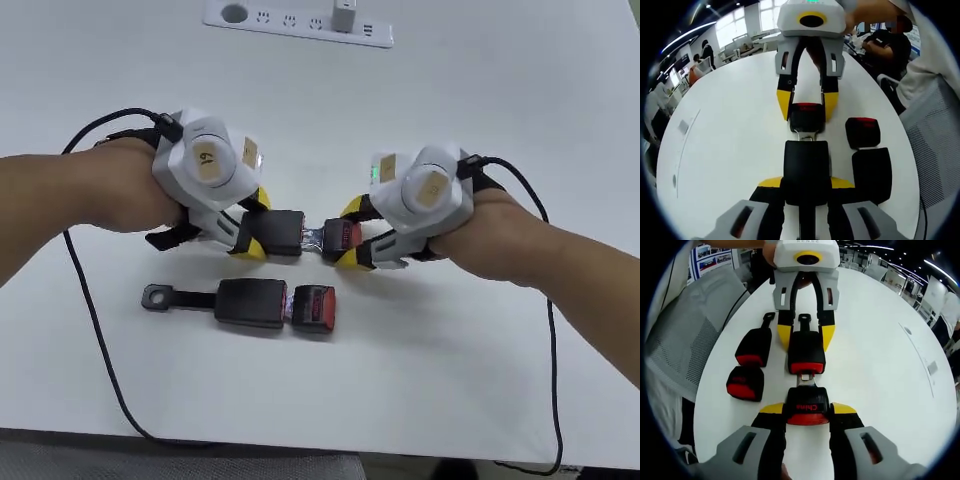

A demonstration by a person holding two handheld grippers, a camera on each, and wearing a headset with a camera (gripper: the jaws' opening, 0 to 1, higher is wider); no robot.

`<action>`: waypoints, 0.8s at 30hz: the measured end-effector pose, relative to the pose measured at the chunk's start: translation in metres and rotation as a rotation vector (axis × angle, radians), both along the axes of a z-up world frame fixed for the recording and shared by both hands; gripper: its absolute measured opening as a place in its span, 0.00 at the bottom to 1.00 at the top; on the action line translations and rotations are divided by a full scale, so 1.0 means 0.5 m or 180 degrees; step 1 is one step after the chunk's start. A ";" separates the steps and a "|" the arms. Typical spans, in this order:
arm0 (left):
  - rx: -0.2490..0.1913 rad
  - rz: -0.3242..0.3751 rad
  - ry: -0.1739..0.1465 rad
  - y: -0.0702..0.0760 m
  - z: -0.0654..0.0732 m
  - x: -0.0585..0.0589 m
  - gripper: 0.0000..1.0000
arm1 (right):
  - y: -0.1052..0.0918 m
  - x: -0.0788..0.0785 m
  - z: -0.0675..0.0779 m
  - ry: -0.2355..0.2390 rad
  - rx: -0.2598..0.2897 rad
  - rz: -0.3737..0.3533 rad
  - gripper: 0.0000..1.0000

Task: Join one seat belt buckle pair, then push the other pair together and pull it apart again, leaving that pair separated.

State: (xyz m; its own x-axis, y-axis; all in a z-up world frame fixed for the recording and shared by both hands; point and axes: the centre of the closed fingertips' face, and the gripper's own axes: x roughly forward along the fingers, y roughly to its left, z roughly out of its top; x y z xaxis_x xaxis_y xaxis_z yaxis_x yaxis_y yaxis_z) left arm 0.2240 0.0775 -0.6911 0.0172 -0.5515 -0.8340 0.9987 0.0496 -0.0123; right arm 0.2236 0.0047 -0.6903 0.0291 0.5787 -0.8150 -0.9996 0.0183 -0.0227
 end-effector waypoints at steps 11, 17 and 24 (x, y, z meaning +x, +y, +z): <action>0.0013 -0.0009 0.0002 -0.002 0.001 -0.005 0.32 | -0.064 0.001 0.005 -0.0012 -0.0041 -0.0146 0.31; 0.0014 -0.0016 0.0002 0.002 0.001 0.001 0.32 | -0.117 -0.002 0.004 -0.0029 -0.0105 -0.0187 0.32; 0.0038 -0.0010 0.0003 0.000 0.000 0.002 0.33 | -0.173 -0.007 -0.001 0.0002 -0.0185 -0.0247 0.32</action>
